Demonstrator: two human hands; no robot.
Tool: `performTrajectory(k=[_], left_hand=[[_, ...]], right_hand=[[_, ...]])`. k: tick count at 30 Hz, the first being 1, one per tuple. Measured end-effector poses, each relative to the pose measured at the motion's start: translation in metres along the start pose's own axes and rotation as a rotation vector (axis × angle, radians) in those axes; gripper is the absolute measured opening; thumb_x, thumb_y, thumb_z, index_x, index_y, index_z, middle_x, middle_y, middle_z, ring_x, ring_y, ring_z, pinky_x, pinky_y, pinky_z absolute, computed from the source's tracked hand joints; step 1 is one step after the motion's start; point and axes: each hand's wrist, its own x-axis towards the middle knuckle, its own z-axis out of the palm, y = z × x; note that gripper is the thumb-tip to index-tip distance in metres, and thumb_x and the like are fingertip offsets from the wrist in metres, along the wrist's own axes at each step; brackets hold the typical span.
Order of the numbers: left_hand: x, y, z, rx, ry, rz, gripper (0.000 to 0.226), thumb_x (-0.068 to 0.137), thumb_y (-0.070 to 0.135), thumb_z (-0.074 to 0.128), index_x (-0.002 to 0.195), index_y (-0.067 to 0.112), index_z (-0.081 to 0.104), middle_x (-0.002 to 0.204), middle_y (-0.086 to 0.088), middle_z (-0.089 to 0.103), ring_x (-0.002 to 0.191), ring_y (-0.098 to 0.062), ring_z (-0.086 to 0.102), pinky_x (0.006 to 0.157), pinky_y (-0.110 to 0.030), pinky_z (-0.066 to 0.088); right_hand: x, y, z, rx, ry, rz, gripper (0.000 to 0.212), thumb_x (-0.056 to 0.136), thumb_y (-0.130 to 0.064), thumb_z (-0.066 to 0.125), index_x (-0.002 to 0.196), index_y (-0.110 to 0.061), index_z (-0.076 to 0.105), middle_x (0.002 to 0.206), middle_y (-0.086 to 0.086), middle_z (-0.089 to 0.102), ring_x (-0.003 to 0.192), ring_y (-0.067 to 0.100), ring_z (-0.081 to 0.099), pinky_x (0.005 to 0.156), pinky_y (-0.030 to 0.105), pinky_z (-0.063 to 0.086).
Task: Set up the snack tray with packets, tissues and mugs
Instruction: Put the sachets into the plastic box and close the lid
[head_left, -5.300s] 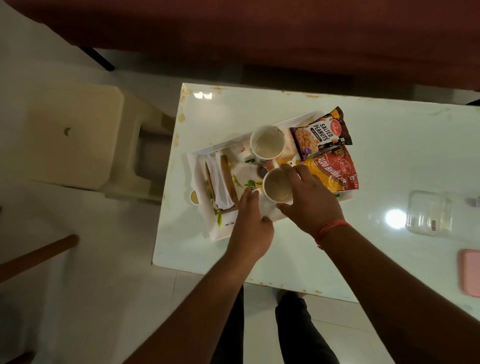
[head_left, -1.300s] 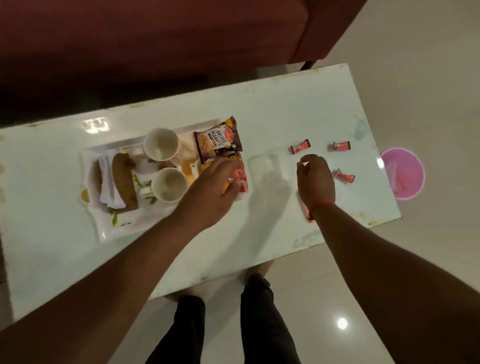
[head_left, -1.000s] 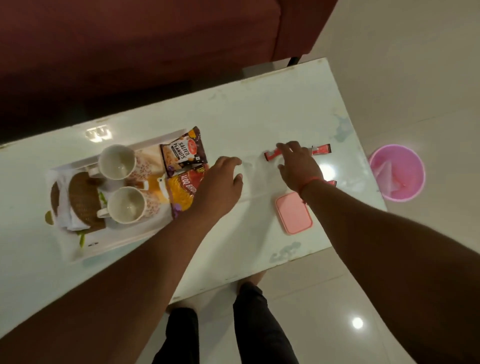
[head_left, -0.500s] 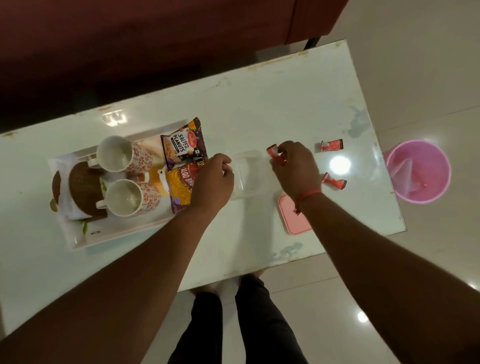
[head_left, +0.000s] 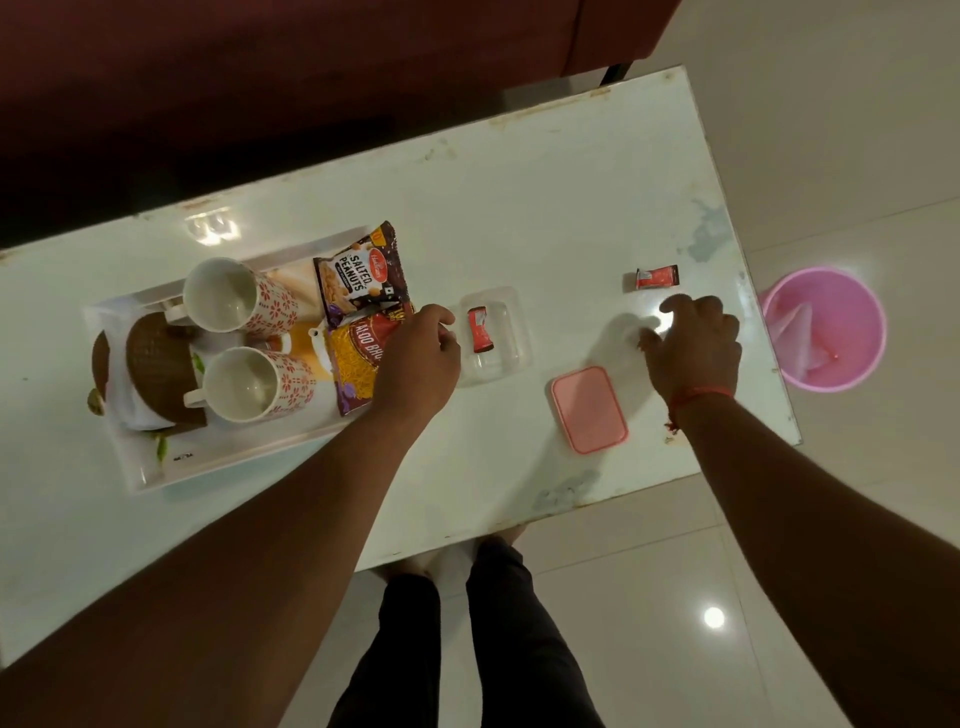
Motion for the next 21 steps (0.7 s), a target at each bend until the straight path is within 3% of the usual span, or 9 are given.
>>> performTrajectory(k=[4, 10, 16, 18, 21], left_hand=[[-0.004, -0.001, 0.004, 0.019, -0.012, 0.018, 0.024, 0.094, 0.009, 0.051, 0.116, 0.012, 0.059, 0.114, -0.008, 0.066, 0.103, -0.023, 0.063, 0.080, -0.032, 0.054], [-0.001, -0.003, 0.007, 0.016, 0.007, 0.018, 0.023, 0.093, 0.009, 0.050, 0.115, 0.012, 0.059, 0.112, -0.008, 0.066, 0.100, -0.024, 0.063, 0.080, -0.037, 0.055], [0.004, 0.000, 0.009, 0.026, 0.056, 0.021, 0.021, 0.094, 0.010, 0.048, 0.112, 0.013, 0.060, 0.110, -0.006, 0.067, 0.096, -0.024, 0.063, 0.076, -0.036, 0.053], [0.006, 0.001, 0.009, 0.046, 0.065, 0.064, 0.021, 0.094, 0.010, 0.048, 0.112, 0.013, 0.060, 0.112, -0.007, 0.065, 0.094, -0.023, 0.063, 0.074, -0.034, 0.052], [0.008, 0.002, 0.007, 0.076, 0.091, 0.115, 0.022, 0.092, 0.009, 0.050, 0.111, 0.011, 0.060, 0.115, -0.009, 0.061, 0.094, -0.026, 0.062, 0.076, -0.040, 0.054]], right_hand=[[-0.008, 0.015, 0.016, -0.023, -0.148, -0.096, 0.024, 0.093, -0.020, 0.059, 0.114, -0.009, 0.058, 0.108, 0.018, 0.056, 0.102, 0.039, 0.055, 0.073, 0.042, 0.049], [-0.019, -0.024, 0.014, 0.314, -0.065, -0.004, 0.023, 0.093, -0.027, 0.062, 0.110, -0.011, 0.060, 0.108, 0.011, 0.064, 0.094, 0.028, 0.063, 0.077, 0.036, 0.051], [-0.043, -0.113, 0.000, 0.524, -0.125, -0.284, 0.019, 0.089, -0.029, 0.065, 0.105, -0.018, 0.066, 0.093, 0.000, 0.064, 0.083, 0.013, 0.058, 0.074, 0.029, 0.048], [-0.045, -0.123, 0.003, 0.512, -0.157, -0.339, 0.027, 0.088, -0.032, 0.067, 0.111, -0.019, 0.065, 0.096, -0.001, 0.063, 0.088, 0.014, 0.057, 0.076, 0.029, 0.047], [-0.025, -0.110, 0.008, 0.484, -0.042, -0.345, 0.033, 0.088, -0.031, 0.069, 0.116, -0.014, 0.064, 0.105, 0.008, 0.064, 0.098, 0.027, 0.059, 0.084, 0.038, 0.049]])
